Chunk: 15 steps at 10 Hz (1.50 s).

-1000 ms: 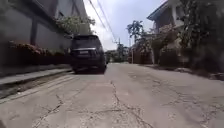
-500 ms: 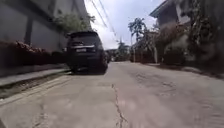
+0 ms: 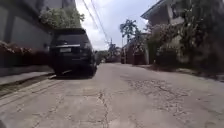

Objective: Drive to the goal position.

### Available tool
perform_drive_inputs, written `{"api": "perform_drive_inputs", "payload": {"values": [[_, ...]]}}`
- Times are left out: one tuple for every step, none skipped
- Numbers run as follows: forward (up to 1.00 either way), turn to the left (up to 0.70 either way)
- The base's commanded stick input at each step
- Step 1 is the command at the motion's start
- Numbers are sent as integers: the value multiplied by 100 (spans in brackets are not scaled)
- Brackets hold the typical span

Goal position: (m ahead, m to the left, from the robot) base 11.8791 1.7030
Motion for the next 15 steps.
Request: {"api": "perform_drive_inputs", "payload": {"values": [[100,0],[100,0],[100,0],[100,-5],[100,-21],[100,-32],[100,-37],[100,-3],[100,0],[100,0],[100,0],[100,0],[100,0],[100,0],[100,0]]}}
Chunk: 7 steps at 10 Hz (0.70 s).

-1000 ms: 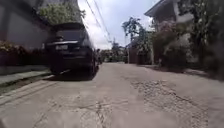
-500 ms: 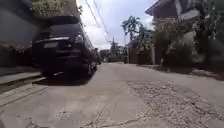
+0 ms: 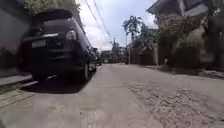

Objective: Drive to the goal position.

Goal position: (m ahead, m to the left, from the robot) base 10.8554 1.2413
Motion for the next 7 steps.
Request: {"api": "perform_drive_inputs", "payload": {"values": [[100,0],[100,0],[100,0],[100,0],[100,0],[100,0],[100,-1]]}}
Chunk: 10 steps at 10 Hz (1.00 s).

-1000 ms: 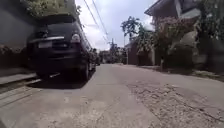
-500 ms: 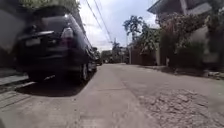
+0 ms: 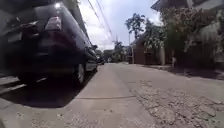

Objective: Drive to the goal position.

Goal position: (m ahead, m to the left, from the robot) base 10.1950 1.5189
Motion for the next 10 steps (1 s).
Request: {"api": "perform_drive_inputs", "payload": {"values": [[100,-3],[100,-3],[100,-4],[100,-10],[100,-28],[100,-37],[100,-25],[100,-4],[100,0],[100,0]]}}
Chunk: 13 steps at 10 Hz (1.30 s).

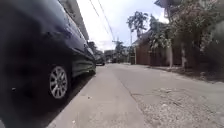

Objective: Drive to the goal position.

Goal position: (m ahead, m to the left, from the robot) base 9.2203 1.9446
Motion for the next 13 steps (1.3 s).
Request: {"api": "perform_drive_inputs", "payload": {"values": [[100,0],[100,0],[100,0],[100,0],[100,0],[100,0],[100,0],[100,0],[100,0],[100,0],[100,0],[100,0],[100,0]]}}
